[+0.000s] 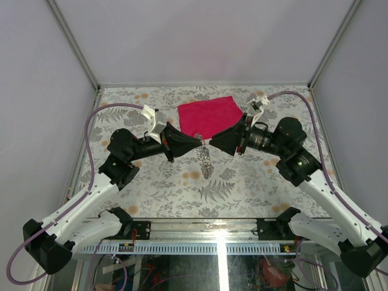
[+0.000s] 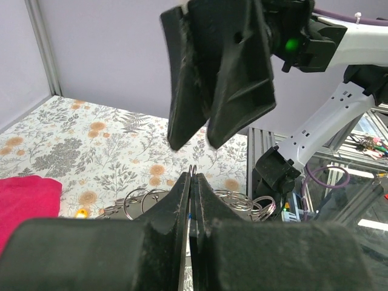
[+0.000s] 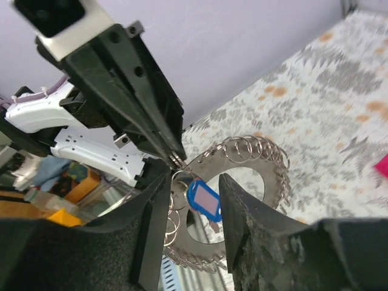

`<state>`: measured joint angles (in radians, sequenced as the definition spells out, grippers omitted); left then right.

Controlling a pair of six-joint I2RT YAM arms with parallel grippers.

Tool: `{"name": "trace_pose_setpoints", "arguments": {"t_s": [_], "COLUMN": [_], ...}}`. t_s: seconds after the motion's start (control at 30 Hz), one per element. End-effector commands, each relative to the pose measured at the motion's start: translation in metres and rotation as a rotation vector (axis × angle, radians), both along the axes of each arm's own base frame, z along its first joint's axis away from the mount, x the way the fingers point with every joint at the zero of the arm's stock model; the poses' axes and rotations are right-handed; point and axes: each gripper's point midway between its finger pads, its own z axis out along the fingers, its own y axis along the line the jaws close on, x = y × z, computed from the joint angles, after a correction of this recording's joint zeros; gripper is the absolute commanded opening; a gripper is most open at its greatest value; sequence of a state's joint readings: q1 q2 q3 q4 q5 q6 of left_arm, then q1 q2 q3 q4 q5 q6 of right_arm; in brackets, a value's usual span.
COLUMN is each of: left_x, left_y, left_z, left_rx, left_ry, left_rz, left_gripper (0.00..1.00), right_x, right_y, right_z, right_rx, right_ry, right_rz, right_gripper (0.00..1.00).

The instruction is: Put the keys on the keyring

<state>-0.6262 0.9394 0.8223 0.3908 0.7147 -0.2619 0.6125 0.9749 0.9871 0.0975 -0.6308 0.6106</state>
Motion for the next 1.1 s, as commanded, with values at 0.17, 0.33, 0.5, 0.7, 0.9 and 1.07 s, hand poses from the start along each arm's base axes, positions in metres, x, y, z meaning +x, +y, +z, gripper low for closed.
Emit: {"name": "trace_pose_setpoints", "arguments": {"t_s": [0.17,0.33,0.5,0.7,0.9,1.07], "left_x": [-0.025,-0.034,-0.038,-0.038,-0.038,-0.038], "left_y": [0.001,-0.001,-0.003,-0.004,-0.004,-0.004], "left_z": [0.042,0.044,0.045,0.045,0.045,0.047], "left_rx": [-0.066,-0.060,-0.055,-0.054,-0.055,-0.055], "left_ry": [-0.125,-0.136,-0.142,-0.140,-0.141,-0.144], "left_rz": [-0.115,-0.175,-0.211,-0.224,-0.223,-0.223], "left_gripper": [0.00,0.00,0.00,0.00,0.00,0.00], "right_x": [-0.014,-0.031,-0.042,-0.042,-0.045,-0.046], "right_y": [-0.031,-0.025,-0.018,-0.013,-0.005,0.002], "right_z": [0.068,0.063,0.057,0.047,0.039,0.030], "right_rx": [0.197,0.162,0.144,0.137,0.135,0.131], "right_ry": [-0.609,-0.765,-0.814,-0.824,-0.797,-0.770], "right_rz": [-0.127,-0.018,0.086,0.120,0.194,0.243], "right_gripper": [0.46,0.46,0.44,0.43,0.37,0.36]}}
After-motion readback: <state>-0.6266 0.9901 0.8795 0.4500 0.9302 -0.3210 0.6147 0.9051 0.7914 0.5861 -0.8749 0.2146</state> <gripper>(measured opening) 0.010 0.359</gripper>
